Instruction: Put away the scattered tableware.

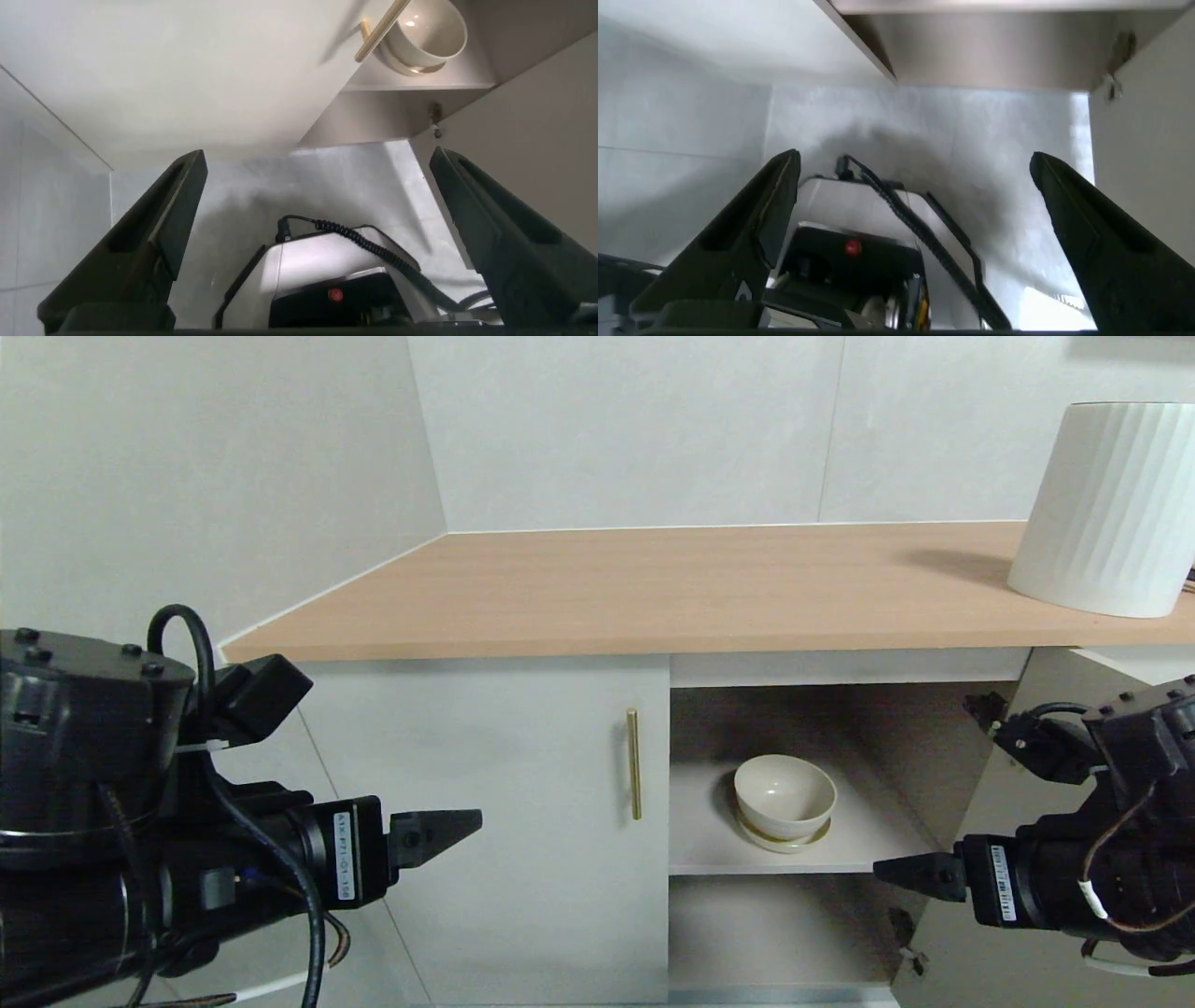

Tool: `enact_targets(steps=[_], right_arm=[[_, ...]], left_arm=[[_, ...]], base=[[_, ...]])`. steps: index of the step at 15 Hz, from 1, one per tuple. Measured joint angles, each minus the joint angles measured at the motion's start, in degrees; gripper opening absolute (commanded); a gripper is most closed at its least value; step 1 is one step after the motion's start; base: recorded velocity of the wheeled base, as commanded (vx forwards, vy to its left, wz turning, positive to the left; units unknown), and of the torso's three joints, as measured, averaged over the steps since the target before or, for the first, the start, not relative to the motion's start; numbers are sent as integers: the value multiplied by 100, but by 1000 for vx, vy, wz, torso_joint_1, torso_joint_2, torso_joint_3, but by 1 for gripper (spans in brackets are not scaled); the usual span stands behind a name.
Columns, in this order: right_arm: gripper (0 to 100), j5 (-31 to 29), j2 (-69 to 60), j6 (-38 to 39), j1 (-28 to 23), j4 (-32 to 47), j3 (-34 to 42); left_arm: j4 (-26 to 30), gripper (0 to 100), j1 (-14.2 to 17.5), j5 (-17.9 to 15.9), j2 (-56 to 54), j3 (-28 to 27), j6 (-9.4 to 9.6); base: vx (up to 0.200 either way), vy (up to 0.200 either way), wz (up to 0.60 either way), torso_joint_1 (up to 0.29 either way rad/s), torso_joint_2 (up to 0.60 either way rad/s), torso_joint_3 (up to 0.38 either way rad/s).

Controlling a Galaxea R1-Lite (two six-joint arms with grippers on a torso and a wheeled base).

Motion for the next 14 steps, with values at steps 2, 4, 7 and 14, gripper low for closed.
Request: enact_targets(steps=[2, 4, 7, 14], right_arm=[[100, -5, -61, 0, 68, 7, 0], [100, -30, -96, 0, 201, 7, -2], [100, -46, -127, -5, 282, 208, -24], [100, -44, -146, -20, 300, 229, -33]], left_arm=[[0, 100, 5, 2, 12, 9, -11], [0, 100, 0, 9, 26, 24, -12], [1, 100, -2, 20, 63, 49, -9], [6, 100, -24, 24, 155, 60, -11]], base=[[0, 0, 0, 0, 0, 0], [-100, 0, 0, 1, -1, 1], [-200, 0, 0, 9, 2, -2], [-200, 0, 0, 2, 2, 0]])
